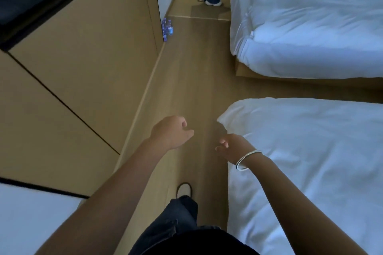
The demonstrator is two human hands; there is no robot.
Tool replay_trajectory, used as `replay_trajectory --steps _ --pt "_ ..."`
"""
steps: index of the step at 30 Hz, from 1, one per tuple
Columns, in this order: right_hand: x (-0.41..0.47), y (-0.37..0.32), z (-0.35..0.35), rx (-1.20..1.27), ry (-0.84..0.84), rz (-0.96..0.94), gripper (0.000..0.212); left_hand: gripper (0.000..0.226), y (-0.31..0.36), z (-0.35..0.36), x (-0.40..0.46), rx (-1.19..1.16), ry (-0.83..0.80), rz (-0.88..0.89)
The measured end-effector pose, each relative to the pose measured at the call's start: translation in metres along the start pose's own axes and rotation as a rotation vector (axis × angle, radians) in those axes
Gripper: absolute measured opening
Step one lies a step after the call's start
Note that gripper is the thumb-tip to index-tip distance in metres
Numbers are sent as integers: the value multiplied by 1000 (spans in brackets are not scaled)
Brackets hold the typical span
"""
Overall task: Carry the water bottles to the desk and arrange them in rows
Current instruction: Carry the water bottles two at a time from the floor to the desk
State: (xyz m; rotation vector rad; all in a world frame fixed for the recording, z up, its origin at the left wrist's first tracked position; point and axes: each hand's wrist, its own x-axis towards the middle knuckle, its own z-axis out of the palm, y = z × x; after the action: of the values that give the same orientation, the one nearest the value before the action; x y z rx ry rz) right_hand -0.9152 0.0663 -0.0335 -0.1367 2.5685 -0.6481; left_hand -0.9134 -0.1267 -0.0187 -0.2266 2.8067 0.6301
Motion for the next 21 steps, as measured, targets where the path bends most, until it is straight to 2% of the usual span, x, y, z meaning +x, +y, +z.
replay_trajectory --steps 8,21 --pt "137 -51 -56 -38 61 -33 27 35 -9 -61 139 -14 -20 28" --pt "335 -61 -126 -39 -4 -78 31 39 -5 -92 334 3 -45 -61"
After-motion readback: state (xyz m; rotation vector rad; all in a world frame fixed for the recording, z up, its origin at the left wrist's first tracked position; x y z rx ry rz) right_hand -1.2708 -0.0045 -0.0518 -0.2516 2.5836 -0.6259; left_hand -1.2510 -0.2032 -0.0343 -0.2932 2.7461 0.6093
